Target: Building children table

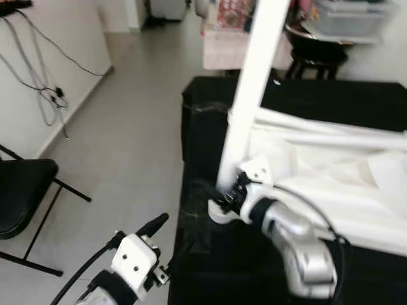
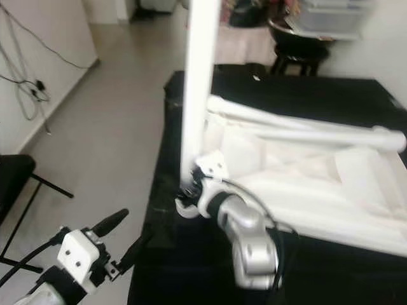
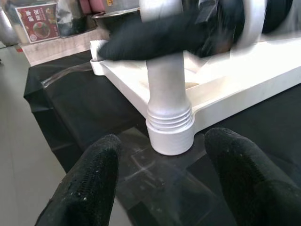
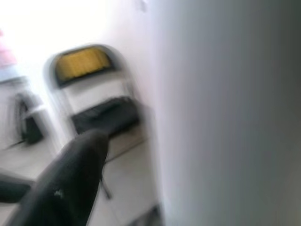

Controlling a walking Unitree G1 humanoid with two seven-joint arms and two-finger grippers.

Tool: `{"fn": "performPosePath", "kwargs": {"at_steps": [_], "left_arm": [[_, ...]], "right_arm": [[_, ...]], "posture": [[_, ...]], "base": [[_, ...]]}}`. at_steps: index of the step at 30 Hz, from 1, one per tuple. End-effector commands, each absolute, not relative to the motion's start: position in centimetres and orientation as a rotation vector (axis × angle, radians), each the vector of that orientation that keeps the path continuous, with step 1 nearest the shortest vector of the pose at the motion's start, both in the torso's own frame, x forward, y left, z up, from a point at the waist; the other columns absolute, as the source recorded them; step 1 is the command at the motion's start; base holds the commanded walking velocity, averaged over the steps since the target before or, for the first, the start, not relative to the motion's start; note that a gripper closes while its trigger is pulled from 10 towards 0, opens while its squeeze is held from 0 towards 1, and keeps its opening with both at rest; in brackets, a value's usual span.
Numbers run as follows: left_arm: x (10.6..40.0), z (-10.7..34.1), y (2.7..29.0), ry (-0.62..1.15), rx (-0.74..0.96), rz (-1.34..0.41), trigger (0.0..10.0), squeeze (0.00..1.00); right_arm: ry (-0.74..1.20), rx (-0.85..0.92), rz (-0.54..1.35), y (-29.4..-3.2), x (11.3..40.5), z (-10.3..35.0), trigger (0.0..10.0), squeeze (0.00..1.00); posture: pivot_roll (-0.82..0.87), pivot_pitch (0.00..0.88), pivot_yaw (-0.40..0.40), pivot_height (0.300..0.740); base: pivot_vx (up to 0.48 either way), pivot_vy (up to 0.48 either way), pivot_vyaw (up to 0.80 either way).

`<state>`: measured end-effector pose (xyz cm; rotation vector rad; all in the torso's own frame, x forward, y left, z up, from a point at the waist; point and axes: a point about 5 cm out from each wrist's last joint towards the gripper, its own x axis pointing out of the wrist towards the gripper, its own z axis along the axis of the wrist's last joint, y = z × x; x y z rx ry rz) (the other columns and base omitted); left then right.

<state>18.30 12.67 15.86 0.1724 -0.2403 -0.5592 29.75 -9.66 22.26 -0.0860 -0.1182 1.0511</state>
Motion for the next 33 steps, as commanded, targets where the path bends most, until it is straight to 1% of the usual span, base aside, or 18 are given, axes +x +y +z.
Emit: {"fn": "performPosePath", "kwargs": {"at_steps": [1, 2, 3, 4, 5, 6, 7, 13, 14, 18, 25, 26, 27, 29, 30, 31, 32, 33], "left_arm": [[18.0, 15.5, 12.7, -0.222, 0.172, -0.560, 10.0, 0.00], [18.0, 15.5, 12.7, -0.222, 0.172, -0.560, 10.0, 0.00], [18.0, 15.5, 12.7, -0.222, 0.171, -0.560, 10.0, 0.00], [17.9, 15.5, 12.6, -0.222, 0.170, -0.560, 10.0, 0.00], [17.8, 15.6, 12.6, -0.223, 0.169, -0.559, 10.0, 0.00], [17.8, 15.6, 12.6, -0.223, 0.169, -0.559, 10.0, 0.00], [17.7, 15.6, 12.6, -0.223, 0.168, -0.558, 10.0, 0.00], [17.5, 15.7, 12.6, -0.222, 0.168, -0.556, 10.0, 0.00], [17.5, 15.7, 12.6, -0.222, 0.168, -0.556, 10.0, 0.00], [17.4, 15.7, 12.5, -0.221, 0.167, -0.555, 10.0, 0.00], [17.5, 15.7, 12.3, -0.225, 0.163, -0.552, 10.0, 0.00], [17.5, 15.7, 12.3, -0.227, 0.161, -0.550, 10.0, 0.00], [17.5, 15.7, 12.3, -0.227, 0.161, -0.550, 10.0, 0.00], [17.6, 15.8, 12.3, -0.230, 0.160, -0.549, 10.0, 0.00], [17.6, 15.8, 12.3, -0.230, 0.160, -0.549, 10.0, 0.00], [17.6, 15.8, 12.4, -0.231, 0.160, -0.548, 10.0, 0.00], [17.6, 15.8, 12.4, -0.231, 0.160, -0.548, 10.0, 0.00], [17.7, 15.8, 12.5, -0.232, 0.161, -0.548, 10.0, 0.00]], "right_arm": [[-0.111, -0.095, 1.223, -9.4, 29.6, 21.8, 10.0, 1.00], [-0.111, -0.095, 1.223, -9.4, 29.6, 21.8, 10.0, 1.00], [-0.086, -0.125, 1.301, -9.7, 29.8, 21.7, 10.0, 0.05], [-0.065, -0.174, 1.377, -10.0, 30.0, 21.5, 10.0, 0.05], [-0.041, -0.201, 1.415, -10.2, 30.6, 21.4, 10.0, 0.00], [-0.027, -0.214, 1.429, -10.3, 31.1, 21.4, 10.0, 0.00], [-0.023, -0.199, 1.430, -10.3, 31.9, 21.8, 10.0, 0.00], [-0.016, -0.143, 1.457, -10.2, 33.2, 22.5, 10.0, 0.00], [-0.015, -0.144, 1.472, -10.2, 33.5, 22.6, 0.0, 0.00], [-0.008, -0.133, 1.518, -10.3, 34.1, 23.0, 0.0, 0.00], [-0.028, -0.137, 1.459, -11.6, 34.1, 22.6, 0.0, 0.00], [-0.049, -0.155, 1.375, -12.4, 33.5, 22.1, 0.0, 0.00], [-0.049, -0.155, 1.375, -12.4, 33.5, 22.1, 0.0, 0.00], [-0.068, -0.138, 1.267, -13.0, 32.6, 21.8, 0.0, 0.00], [-0.068, -0.138, 1.267, -13.0, 32.6, 21.8, 0.0, 0.00], [-0.071, -0.118, 1.179, -13.0, 31.9, 21.2, 0.0, 0.00], [-0.071, -0.118, 1.179, -13.0, 31.9, 21.2, 0.0, 0.00], [-0.054, -0.092, 0.914, -12.4, 31.6, 19.9, 0.0, 0.00]], "posture": [[0.03, 0.161, -0.031, 0.740], [0.03, 0.161, -0.031, 0.740], [0.03, 0.163, -0.032, 0.740], [0.03, 0.163, -0.032, 0.740], [0.04, 0.164, -0.036, 0.740], [0.04, 0.164, -0.036, 0.740], [0.05, 0.168, -0.039, 0.740], [0.05, 0.173, -0.038, 0.740], [0.05, 0.173, -0.038, 0.740], [0.05, 0.183, -0.046, 0.740], [0.04, 0.184, -0.052, 0.740], [0.03, 0.185, -0.057, 0.740], [0.03, 0.185, -0.057, 0.740], [0.03, 0.185, -0.057, 0.740], [0.03, 0.185, -0.057, 0.740], [0.01, 0.187, -0.060, 0.740], [0.01, 0.187, -0.060, 0.740], [0.01, 0.189, -0.055, 0.740]], "base": [[0.000, 0.000, 0.00], [0.000, 0.000, 0.00], [0.000, 0.000, 0.00], [0.000, 0.000, 0.00], [0.000, 0.000, 0.00], [0.000, 0.000, 0.00], [0.000, 0.000, 0.00], [0.000, 0.000, 0.00], [0.000, 0.000, 0.00], [0.000, 0.000, 0.00], [0.000, 0.000, 0.00], [0.000, 0.000, 0.00], [0.000, 0.000, 0.00], [0.000, 0.000, 0.00], [0.000, 0.000, 0.00], [0.000, 0.000, 0.00], [0.000, 0.000, 0.00], [0.000, 0.000, 0.00]]}}
